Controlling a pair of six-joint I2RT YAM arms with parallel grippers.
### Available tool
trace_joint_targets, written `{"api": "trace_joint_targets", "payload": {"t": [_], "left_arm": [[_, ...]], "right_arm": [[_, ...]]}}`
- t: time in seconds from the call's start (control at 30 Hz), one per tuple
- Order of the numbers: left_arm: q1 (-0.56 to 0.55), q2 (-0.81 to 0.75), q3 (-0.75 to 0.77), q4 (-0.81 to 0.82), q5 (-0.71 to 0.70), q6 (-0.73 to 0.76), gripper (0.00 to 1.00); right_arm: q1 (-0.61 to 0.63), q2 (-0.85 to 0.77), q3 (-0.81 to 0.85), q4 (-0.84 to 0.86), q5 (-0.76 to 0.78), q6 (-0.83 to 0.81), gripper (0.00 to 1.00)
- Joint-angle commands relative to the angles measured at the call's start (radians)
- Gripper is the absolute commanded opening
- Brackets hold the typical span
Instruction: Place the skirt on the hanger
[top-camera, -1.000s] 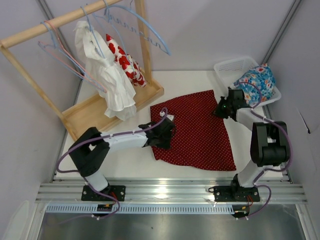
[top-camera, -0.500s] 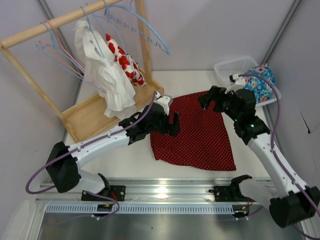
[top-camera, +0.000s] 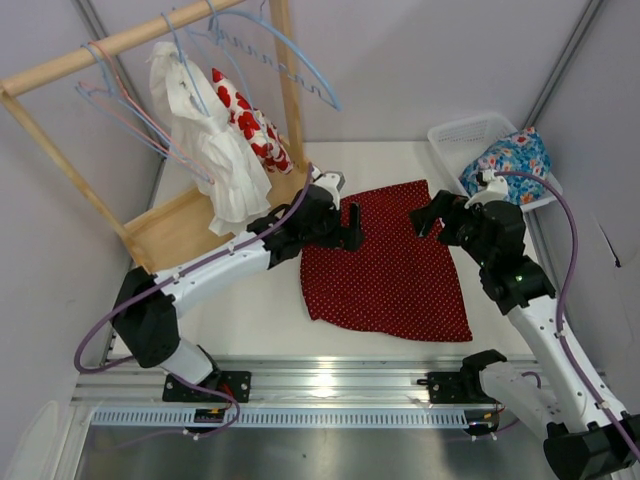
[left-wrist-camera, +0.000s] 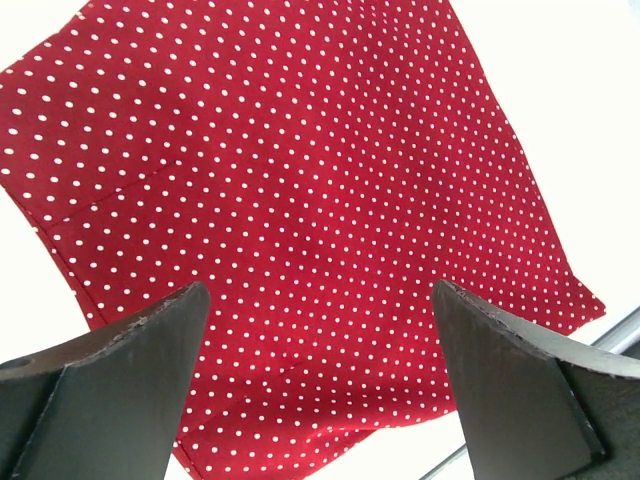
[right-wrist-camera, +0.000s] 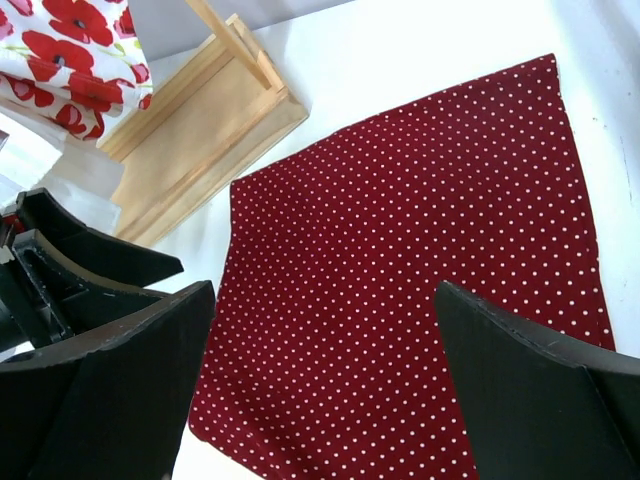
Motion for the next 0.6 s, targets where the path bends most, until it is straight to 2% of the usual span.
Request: {"api": "trace_joint_targets", "payload": {"t": [0.0, 0.17, 0.3, 0.37, 0.47, 0.57], "left_arm": [[0.005, -0.07, 0.023, 0.036, -0.05, -0.02, 0.99], [-0.01, -0.177, 0.121, -0.12, -0.134, 0.058, 0.99], [-0.009, -0.343, 0.164, -0.278, -0.258, 0.084, 0.99], [-0.004, -0.418, 0.219, -0.409, -0.33, 0.071, 0.99], [-0.003, -0.486, 0.256, -0.547, -0.35, 0.067, 0.99], [-0.003, -0.552, 0.247, -0.617, -0.367, 0.063, 0.99]], "right_arm": [[-0.009, -0.034, 0.013, 0.009, 0.017, 0.022, 0.99], [-0.017, -0.06, -0.019, 0.025, 0.025, 0.038, 0.99], [-0.017, -0.077, -0.068, 0.043, 0.052, 0.016, 0.99], [-0.018, -0.075, -0.092, 0.041, 0.057, 0.016, 0.99], [-0.017, -0.069, -0.14, 0.058, 0.057, 0.03, 0.99], [-0.014, -0.06, -0.189, 0.087, 0.057, 0.065, 0.99]]}}
